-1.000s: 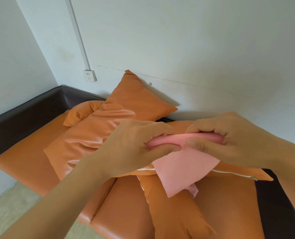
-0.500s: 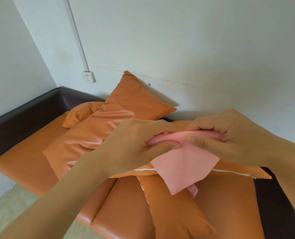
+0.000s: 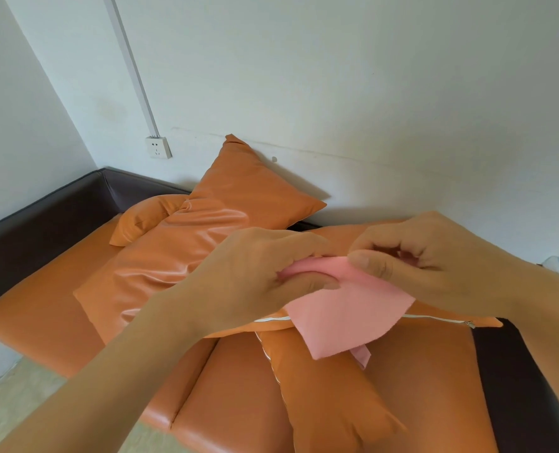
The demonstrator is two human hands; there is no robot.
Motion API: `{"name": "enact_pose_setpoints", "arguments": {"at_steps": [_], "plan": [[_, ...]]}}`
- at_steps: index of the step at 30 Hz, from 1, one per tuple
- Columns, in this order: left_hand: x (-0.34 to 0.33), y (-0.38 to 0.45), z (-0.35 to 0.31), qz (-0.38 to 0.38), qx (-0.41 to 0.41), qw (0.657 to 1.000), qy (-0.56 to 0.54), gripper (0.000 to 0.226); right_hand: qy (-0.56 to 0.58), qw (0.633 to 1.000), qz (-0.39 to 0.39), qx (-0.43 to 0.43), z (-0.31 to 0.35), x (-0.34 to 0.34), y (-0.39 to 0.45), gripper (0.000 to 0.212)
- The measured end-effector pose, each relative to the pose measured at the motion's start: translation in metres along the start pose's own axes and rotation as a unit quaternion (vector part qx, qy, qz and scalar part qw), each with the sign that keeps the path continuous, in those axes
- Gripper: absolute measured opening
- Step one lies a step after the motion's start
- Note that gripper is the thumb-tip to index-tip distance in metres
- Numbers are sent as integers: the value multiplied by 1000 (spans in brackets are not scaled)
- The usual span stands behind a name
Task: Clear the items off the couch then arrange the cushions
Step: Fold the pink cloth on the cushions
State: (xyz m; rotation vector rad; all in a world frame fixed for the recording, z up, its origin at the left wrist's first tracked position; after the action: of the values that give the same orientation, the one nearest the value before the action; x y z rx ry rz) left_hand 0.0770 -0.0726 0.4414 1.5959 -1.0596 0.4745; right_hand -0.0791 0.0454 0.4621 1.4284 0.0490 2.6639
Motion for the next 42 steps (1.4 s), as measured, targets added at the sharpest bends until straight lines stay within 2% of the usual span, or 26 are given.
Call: {"name": "enact_pose_setpoints", "arguments": {"at_steps": [2, 7, 11, 16, 23, 30, 32, 34, 37, 39, 42], "plan": [[-1, -1, 0, 7, -2, 1000, 2, 27, 10, 1000, -13, -4, 1, 1, -4, 29], [4, -1, 0, 23, -6, 1000, -3, 27, -11, 1000, -29, 3, 1, 0, -7, 24], [3, -1, -3, 25, -24, 996, 87, 24, 28, 999, 17, -20, -1, -1, -9, 30], [3, 2, -7, 27, -48, 990, 127, 18, 38, 998, 44, -33, -4, 0, -11, 41], [4, 6, -7, 35, -12, 993, 111, 20, -7, 999, -45, -8, -1, -3, -8, 27], [7, 9, -12, 0, -49, 986, 161, 20, 120, 992, 19, -19, -2, -3, -7, 19], [7, 9, -12, 2, -51, 986, 159, 17, 114, 993, 24, -18, -3, -3, -6, 22], [8, 8, -10, 16, -38, 987, 154, 16, 92, 996, 10, -9, -3, -3, -5, 24], [10, 7, -6, 43, 11, 990, 137, 26, 47, 998, -43, 0, -2, -2, -7, 32], [9, 6, -3, 49, 21, 988, 142, 32, 30, 997, -66, 11, 0, -3, -6, 28], [10, 6, -3, 33, 22, 990, 134, 34, 61, 997, -50, 10, 0, -3, -4, 25]]}}
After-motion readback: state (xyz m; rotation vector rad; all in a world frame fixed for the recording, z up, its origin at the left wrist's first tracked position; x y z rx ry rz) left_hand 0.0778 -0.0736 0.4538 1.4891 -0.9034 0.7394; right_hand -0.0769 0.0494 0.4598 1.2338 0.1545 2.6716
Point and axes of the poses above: each hand's wrist, its own y-axis towards the middle knuckle, its own x-axis out of the back of the hand, z = x × y, the point moved 3 cm from there along y, towards the middle knuckle, and after that the axes turned 9 degrees about -x, right-handed, at the moved point
